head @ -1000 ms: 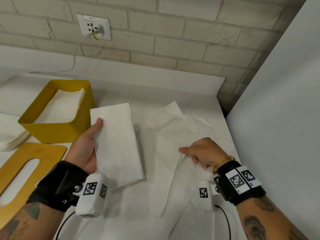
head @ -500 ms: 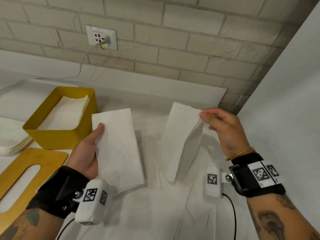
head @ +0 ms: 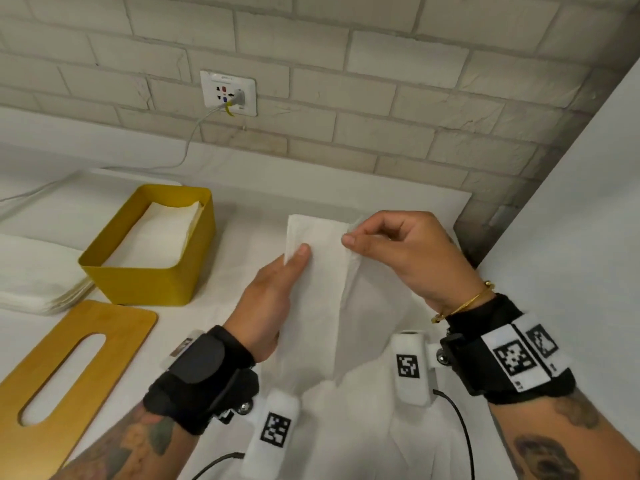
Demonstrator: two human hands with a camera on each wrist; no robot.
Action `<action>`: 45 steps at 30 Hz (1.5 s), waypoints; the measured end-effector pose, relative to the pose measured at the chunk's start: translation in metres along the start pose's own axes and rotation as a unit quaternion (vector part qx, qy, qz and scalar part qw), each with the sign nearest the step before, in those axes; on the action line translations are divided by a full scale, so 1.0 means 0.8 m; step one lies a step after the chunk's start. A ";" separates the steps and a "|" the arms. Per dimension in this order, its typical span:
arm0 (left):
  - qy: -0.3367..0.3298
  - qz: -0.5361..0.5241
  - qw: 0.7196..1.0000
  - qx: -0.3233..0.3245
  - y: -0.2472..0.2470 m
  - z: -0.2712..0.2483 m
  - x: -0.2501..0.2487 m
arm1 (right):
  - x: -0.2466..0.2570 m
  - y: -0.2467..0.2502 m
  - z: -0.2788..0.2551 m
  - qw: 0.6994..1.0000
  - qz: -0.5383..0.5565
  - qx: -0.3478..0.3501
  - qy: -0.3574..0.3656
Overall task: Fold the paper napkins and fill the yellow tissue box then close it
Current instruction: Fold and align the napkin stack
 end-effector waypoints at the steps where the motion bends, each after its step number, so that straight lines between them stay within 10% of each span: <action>1: 0.008 -0.009 1.000 0.007 -0.005 -0.001 0.004 | -0.002 -0.006 0.005 1.000 -0.022 -0.011 -0.006; 18: 0.005 0.024 1.000 0.000 0.008 -0.005 0.036 | -0.065 0.009 -0.004 0.974 0.046 -0.146 -0.167; 22: 0.011 -0.017 1.000 0.007 0.014 -0.002 0.036 | -0.112 -0.014 -0.037 0.930 0.240 -0.030 -0.276; 37: 0.063 -0.087 0.993 -0.048 0.029 0.004 0.042 | -0.102 0.004 -0.048 0.952 0.176 -0.221 -0.116; 45: 0.055 -0.158 0.984 -0.063 0.025 0.003 0.020 | -0.069 -0.028 -0.050 0.950 0.276 -0.112 -0.089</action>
Point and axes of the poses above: each hand's wrist, its own z-axis towards the middle knuckle, its own y-axis out of the back of the hand, x = y × z, the point moved 6 cm from there along z, towards the middle knuckle, and after that the axes turned 3 degrees about x, right-handed, at the moved point
